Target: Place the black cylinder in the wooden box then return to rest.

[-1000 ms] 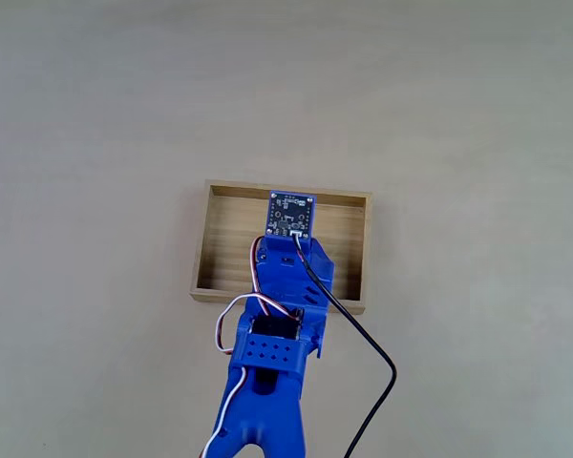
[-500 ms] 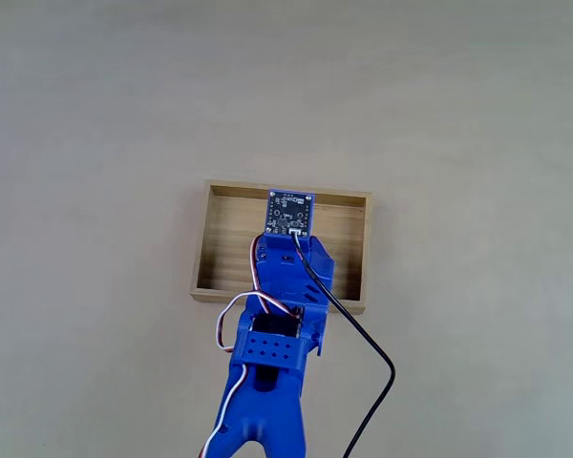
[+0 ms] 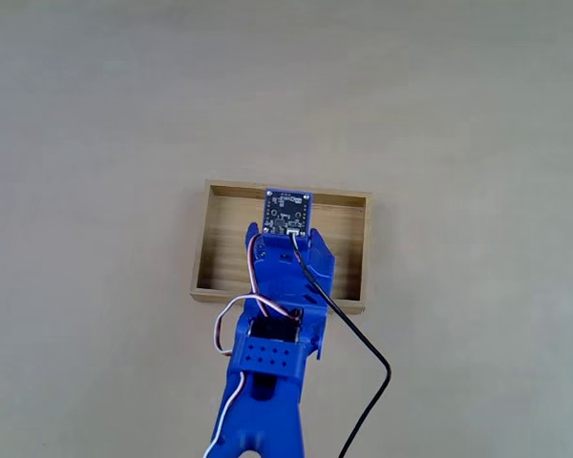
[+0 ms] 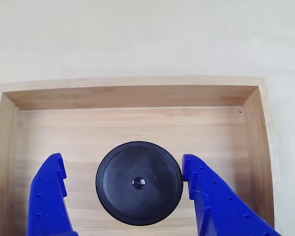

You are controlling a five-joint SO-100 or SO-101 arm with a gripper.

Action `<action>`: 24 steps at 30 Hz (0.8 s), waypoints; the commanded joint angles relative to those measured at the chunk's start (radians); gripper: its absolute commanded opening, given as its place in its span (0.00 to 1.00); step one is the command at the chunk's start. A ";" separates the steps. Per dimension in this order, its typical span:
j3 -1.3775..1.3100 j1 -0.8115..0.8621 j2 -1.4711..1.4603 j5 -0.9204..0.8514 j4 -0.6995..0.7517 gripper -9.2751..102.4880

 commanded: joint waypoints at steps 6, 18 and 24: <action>0.054 0.015 -0.281 0.046 0.044 0.41; 0.222 0.043 -0.577 0.075 0.110 0.39; 0.307 0.041 -0.770 0.002 0.201 0.36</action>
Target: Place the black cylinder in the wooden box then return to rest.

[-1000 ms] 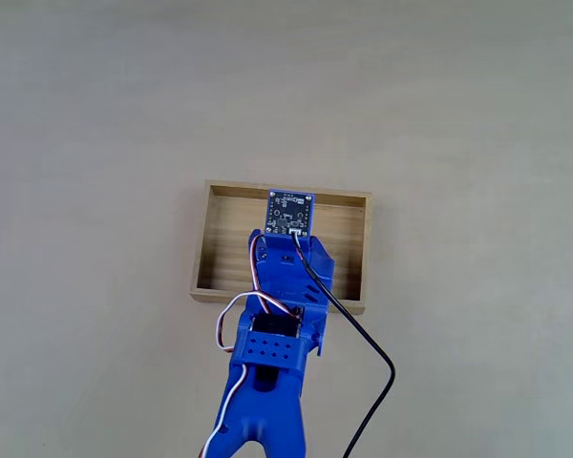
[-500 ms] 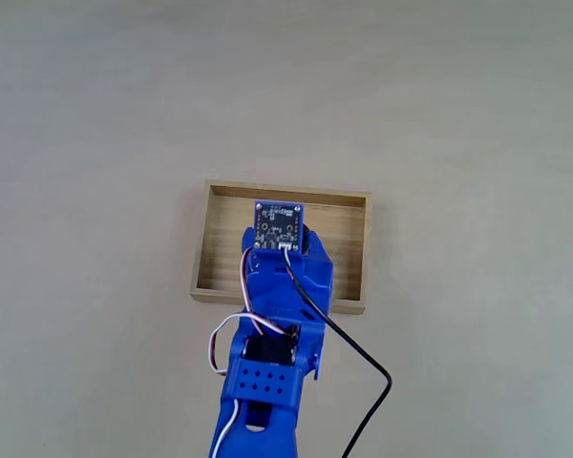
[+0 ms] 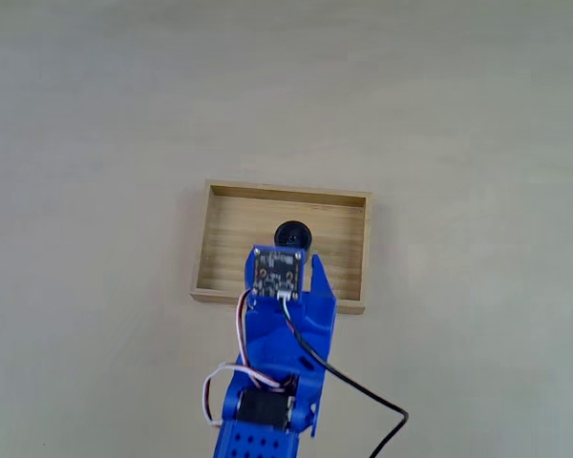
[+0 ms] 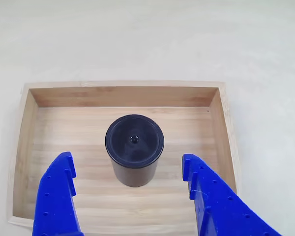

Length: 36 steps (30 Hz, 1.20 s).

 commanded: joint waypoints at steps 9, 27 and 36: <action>0.249 -0.040 -0.586 -0.129 0.273 0.22; 0.531 -0.100 -0.992 -0.295 0.551 0.08; 0.600 -0.106 -1.023 -0.321 0.713 0.08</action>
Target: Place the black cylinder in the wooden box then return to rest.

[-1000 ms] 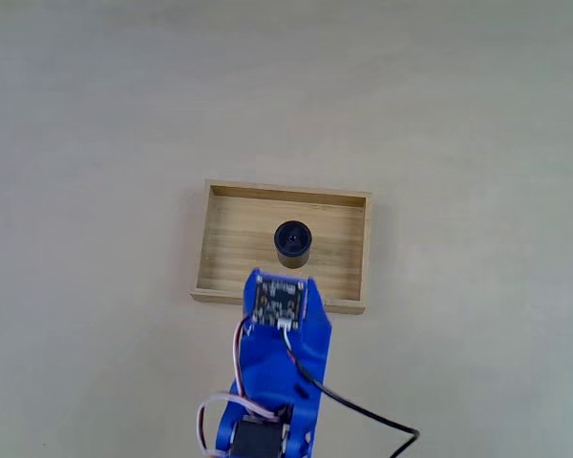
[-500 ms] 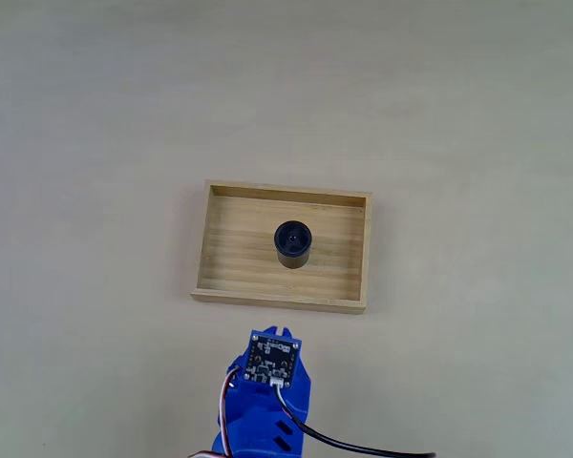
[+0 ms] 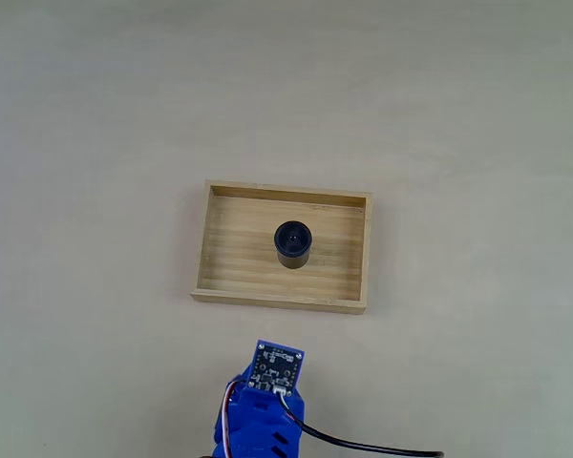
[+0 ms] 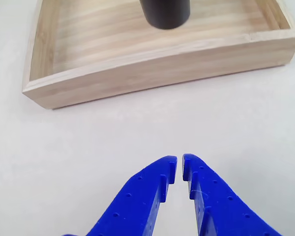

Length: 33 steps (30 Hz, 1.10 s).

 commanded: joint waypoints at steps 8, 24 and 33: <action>0.031 -0.006 -0.012 0.000 0.276 0.08; 0.031 -0.020 -0.014 -0.005 0.293 0.08; 0.031 -0.020 -0.014 -0.005 0.293 0.08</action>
